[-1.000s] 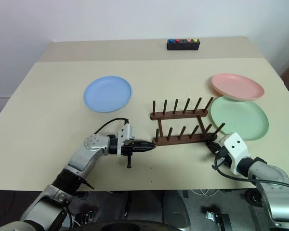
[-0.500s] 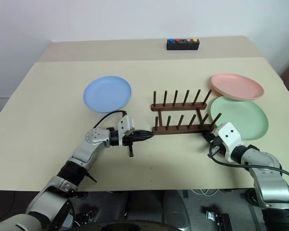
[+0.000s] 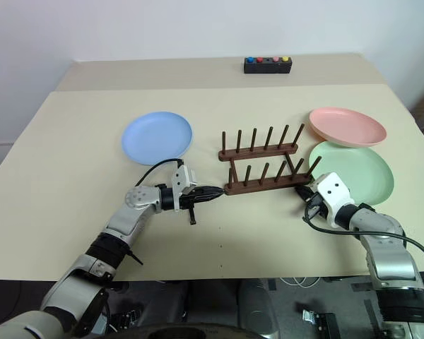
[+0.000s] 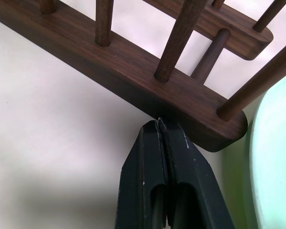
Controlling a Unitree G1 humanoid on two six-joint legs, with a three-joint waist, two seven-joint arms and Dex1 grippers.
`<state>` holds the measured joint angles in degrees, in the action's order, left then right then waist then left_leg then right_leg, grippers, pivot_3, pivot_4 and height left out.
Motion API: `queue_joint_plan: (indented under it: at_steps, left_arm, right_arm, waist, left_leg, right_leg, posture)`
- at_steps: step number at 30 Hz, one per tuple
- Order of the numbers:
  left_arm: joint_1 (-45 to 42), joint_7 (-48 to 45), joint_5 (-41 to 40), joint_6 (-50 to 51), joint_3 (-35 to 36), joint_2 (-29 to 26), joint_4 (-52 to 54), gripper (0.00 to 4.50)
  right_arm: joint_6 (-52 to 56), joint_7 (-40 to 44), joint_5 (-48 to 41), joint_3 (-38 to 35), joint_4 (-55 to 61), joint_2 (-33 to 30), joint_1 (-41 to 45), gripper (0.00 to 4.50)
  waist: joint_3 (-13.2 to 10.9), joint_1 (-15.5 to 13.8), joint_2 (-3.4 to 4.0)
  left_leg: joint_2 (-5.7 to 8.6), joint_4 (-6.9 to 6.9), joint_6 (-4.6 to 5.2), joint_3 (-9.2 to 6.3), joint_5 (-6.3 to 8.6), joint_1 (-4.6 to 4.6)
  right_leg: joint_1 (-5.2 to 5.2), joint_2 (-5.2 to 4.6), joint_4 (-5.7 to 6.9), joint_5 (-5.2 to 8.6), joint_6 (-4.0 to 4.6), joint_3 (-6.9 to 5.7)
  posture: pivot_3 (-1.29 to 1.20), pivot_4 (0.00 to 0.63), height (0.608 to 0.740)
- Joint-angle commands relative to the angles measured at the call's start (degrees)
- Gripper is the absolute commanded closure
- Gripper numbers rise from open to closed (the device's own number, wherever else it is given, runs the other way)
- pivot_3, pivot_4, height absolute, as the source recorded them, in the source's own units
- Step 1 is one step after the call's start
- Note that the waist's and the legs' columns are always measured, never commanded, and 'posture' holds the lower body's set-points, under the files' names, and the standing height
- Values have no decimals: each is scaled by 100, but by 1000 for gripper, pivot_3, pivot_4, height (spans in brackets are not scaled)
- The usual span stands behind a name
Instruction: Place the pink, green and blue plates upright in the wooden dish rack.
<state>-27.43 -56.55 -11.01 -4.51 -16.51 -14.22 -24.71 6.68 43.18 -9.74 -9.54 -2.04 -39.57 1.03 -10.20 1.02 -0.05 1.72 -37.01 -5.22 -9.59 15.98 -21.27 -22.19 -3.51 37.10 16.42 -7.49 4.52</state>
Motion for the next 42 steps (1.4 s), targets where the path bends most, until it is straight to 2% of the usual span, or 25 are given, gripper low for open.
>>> queue_joint_plan:
  at_steps: [1,15,18,21,24,32,42]
  left_arm:
    - [6,215,185,-33,136,5,-293,4421]
    - [-153,459,299,-353,329,90,-685,4421]
    - [-16,-30,-35,55,390,-78,-355,4421]
    - [300,-857,-412,772,276,-473,286,4421]
    - [486,-1166,-487,1075,178,-684,676,4421]
    - [393,-590,20,927,-47,-141,598,4421]
    - [179,-131,170,586,175,265,100,4421]
  right_arm:
    - [-149,-6,25,7,-118,14,86,4500]
    - [-377,-58,66,161,-278,103,240,4500]
    - [-352,-47,40,179,-188,116,188,4500]
    - [-333,-58,29,189,-100,144,112,4500]
    - [-307,-70,17,189,-32,165,59,4500]
    - [-233,-135,-35,150,174,186,-124,4500]
    - [-131,-228,-61,105,359,186,-265,4500]
  waist:
    - [0,-1,0]
    - [0,15,0]
    - [-1,29,-1]
    - [0,107,0]
    - [1,136,2]
    - [1,66,2]
    - [1,-40,1]
  left_leg:
    - [0,0,0,0,0,0]
    - [0,1,1,0,-1,0]
    - [0,3,1,0,-1,0]
    - [-2,17,1,0,-1,-2]
    - [-2,30,1,-2,-1,-1]
    - [1,24,1,-3,-1,0]
    - [6,7,1,-3,-1,-3]
  right_leg:
    - [0,0,0,0,0,0]
    - [-2,0,0,-3,-4,0]
    - [-4,2,0,-3,-4,0]
    - [-11,3,0,-2,-2,1]
    - [-13,2,-1,-1,-1,0]
    - [-5,-2,-4,-1,-2,0]
    - [0,-5,-5,0,-4,0]
  posture:
    - [0,150,740]
    - [0,150,740]
    - [0,150,740]
    - [0,150,740]
    - [0,150,740]
    - [0,150,740]
    - [0,150,740]
